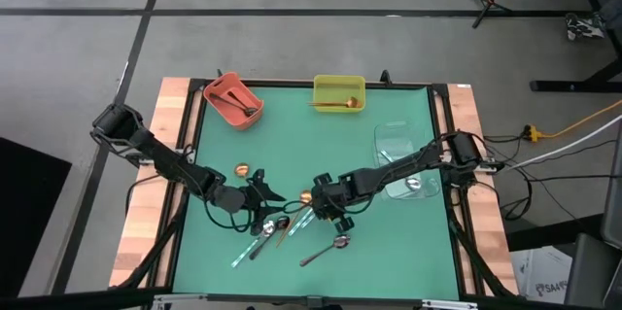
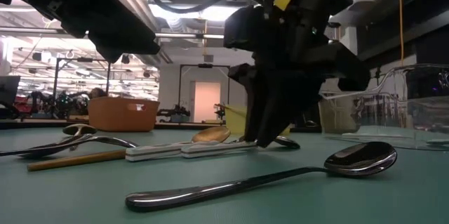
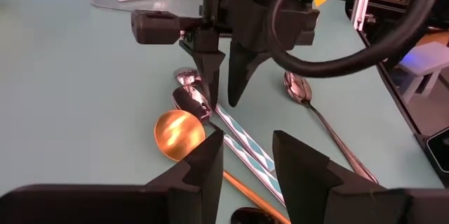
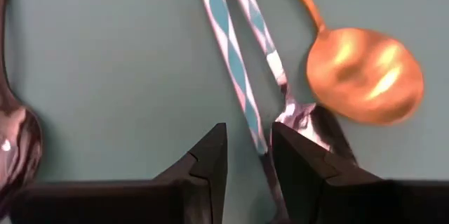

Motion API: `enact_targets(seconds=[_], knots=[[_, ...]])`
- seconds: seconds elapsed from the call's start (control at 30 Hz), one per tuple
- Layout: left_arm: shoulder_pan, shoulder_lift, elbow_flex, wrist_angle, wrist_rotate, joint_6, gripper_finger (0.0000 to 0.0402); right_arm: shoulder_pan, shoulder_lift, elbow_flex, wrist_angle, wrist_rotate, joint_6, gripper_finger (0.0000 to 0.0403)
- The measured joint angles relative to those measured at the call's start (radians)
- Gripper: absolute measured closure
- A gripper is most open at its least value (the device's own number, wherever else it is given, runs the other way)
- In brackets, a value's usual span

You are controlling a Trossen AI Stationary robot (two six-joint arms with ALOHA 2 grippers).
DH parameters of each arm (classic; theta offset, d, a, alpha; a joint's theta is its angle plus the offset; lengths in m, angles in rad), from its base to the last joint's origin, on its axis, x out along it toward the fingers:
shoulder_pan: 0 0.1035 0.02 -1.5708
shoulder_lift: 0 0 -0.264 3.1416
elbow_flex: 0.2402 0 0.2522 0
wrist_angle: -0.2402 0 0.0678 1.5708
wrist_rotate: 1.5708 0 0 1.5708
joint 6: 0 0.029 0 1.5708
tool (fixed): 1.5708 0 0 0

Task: Sort silverware by color (type)
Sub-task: Put the white patterned spoon into the transparent bin

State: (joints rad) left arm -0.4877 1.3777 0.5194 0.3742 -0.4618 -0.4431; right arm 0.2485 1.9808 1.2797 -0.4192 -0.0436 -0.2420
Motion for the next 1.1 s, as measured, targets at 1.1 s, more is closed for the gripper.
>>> enact_targets(seconds=[1.1], knots=[[0.000, 0.000, 0.000, 0.001, -0.001, 0.000, 0.0284, 0.000, 0.048, 0.002, 0.078, -0.046, -0.022, 0.0298]])
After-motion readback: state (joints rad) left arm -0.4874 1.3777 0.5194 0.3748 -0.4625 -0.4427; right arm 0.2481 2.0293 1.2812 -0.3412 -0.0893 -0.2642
